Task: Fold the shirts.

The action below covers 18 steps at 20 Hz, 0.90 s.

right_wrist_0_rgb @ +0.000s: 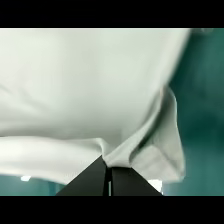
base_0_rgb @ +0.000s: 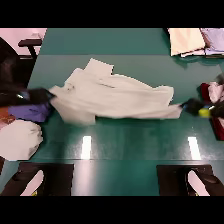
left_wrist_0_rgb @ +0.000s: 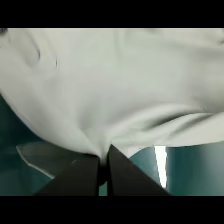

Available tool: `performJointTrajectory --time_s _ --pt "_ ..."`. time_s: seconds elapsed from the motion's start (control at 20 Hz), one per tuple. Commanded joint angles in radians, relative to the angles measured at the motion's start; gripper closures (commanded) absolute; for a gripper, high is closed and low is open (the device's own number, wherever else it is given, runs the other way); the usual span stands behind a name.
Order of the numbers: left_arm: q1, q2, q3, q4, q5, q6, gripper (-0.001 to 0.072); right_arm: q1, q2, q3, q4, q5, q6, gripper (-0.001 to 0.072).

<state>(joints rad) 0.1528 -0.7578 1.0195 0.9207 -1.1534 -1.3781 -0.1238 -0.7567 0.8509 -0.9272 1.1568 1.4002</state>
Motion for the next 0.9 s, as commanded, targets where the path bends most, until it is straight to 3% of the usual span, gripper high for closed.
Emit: performJointTrajectory --time_s 0.0,0.3,0.5,0.6,0.85 --pt "0.001 0.085 0.382 0.008 -0.019 -0.039 0.0676 0.002 0.111 0.369 -0.069 0.042 -0.001 0.0700" --pt "0.001 0.085 1.039 0.153 0.031 -0.120 0.0677 0.002 0.033 1.028 -0.335 0.261 0.029 0.0700" --pt "0.001 0.077 1.125 0.206 0.050 -0.168 0.0677 0.000 -0.100 1.316 -0.358 0.415 0.039 0.0700" --pt "0.001 0.039 1.075 0.200 -0.016 -0.190 0.0677 0.000 -0.140 1.318 -0.354 0.430 0.060 0.0700" --pt "0.001 -0.156 0.784 0.104 -0.206 -0.186 0.0676 0.016 -0.239 1.014 -0.323 0.445 0.085 0.0700"
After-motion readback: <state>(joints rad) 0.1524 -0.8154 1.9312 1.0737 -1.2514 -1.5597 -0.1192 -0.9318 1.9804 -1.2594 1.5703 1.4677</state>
